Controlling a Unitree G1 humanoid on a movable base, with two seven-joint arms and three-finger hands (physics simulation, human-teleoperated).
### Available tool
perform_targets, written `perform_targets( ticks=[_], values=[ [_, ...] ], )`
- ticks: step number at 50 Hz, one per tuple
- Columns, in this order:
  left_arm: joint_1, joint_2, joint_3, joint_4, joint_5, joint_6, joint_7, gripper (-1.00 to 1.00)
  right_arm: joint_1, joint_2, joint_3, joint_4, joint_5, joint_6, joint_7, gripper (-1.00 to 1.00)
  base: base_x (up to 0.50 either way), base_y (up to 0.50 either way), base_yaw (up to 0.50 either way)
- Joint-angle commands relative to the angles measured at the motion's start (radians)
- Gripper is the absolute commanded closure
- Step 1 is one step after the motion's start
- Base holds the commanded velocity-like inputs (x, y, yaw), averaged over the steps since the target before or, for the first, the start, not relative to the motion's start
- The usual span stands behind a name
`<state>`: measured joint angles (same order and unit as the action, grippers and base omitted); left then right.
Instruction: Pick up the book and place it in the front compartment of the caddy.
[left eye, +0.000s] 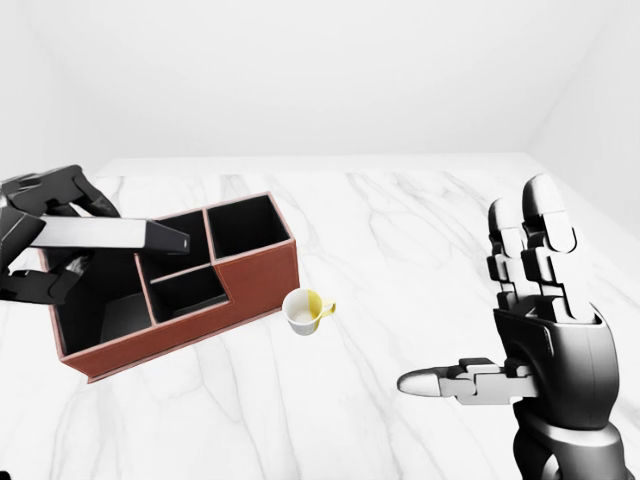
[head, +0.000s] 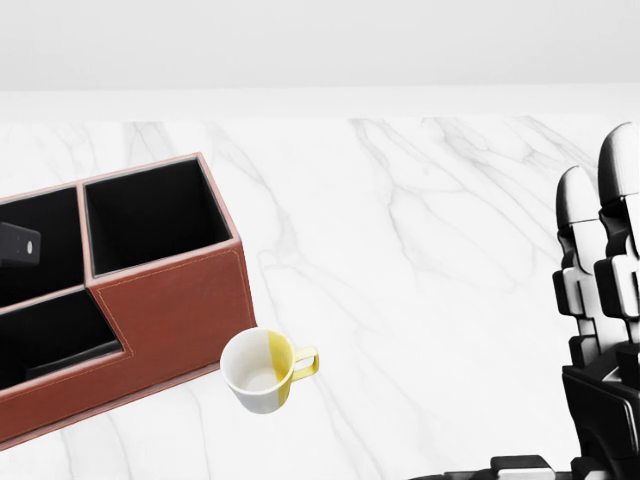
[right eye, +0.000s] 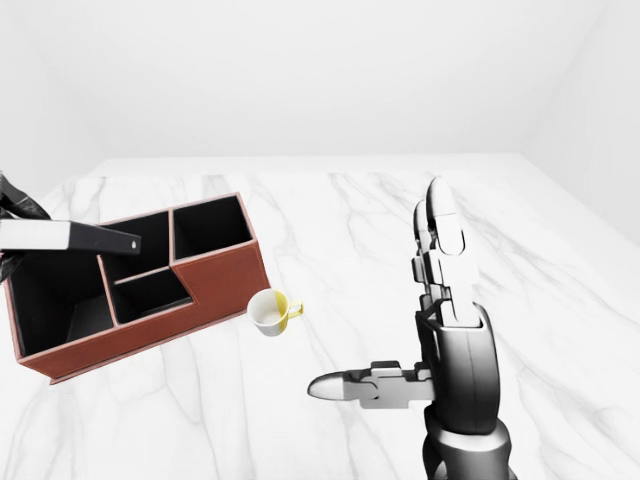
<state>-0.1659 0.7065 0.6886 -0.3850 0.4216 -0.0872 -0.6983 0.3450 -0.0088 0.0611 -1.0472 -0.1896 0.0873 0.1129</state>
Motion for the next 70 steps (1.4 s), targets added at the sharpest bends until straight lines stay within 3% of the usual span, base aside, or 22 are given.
perform_targets(
  ticks=[1,11,33,39,44,48,58,62,66,69,70],
  values=[
    [-0.191,0.127,-0.107,0.278,0.052,0.000,0.000,0.91,-0.038,0.014,-0.056,0.000,0.034,0.000,0.013,-1.00,0.00,0.00,0.00],
    [-0.269,0.178,-0.164,0.379,0.105,0.000,0.000,0.91,-0.040,0.017,-0.053,0.003,0.026,0.000,0.015,-1.00,0.00,0.00,0.00],
    [-0.332,0.091,-0.272,0.435,0.246,0.000,0.000,0.91,-0.012,0.027,-0.079,0.004,0.033,0.000,0.029,-1.00,0.00,0.00,0.00],
    [-0.331,0.086,-0.272,0.448,0.282,0.000,0.000,0.91,-0.006,0.027,-0.070,0.009,0.029,0.000,0.026,-1.00,0.00,0.00,0.00],
    [-0.350,0.114,-0.274,0.503,0.322,0.000,0.000,0.92,0.012,0.030,-0.077,0.012,0.033,0.000,0.028,-1.00,0.00,0.00,0.00],
    [-0.365,0.122,-0.274,0.509,0.296,0.000,0.000,0.92,0.005,0.029,-0.063,0.019,0.024,0.000,0.023,-1.00,0.00,0.00,0.00],
    [-0.372,0.097,-0.295,0.507,0.322,0.000,0.000,0.92,0.005,0.024,-0.066,0.017,0.029,0.000,0.021,-1.00,0.00,0.00,0.00],
    [-0.382,0.081,-0.298,0.498,0.298,0.039,0.000,0.93,-0.001,0.024,-0.067,0.019,0.026,0.000,0.023,-1.00,0.00,0.00,0.00],
    [-0.403,0.070,-0.300,0.508,0.274,0.109,0.000,0.92,-0.012,0.021,-0.043,0.028,0.013,0.000,0.015,-1.00,0.00,0.00,0.00],
    [-0.414,0.074,-0.311,0.520,0.272,0.136,0.000,0.93,-0.009,0.016,-0.044,0.029,0.014,0.000,0.013,-1.00,0.00,0.00,0.00],
    [-0.416,0.067,-0.308,0.515,0.258,0.158,0.000,0.93,-0.005,0.017,-0.051,0.028,0.019,0.000,0.014,-1.00,0.00,0.00,0.00]
  ],
)
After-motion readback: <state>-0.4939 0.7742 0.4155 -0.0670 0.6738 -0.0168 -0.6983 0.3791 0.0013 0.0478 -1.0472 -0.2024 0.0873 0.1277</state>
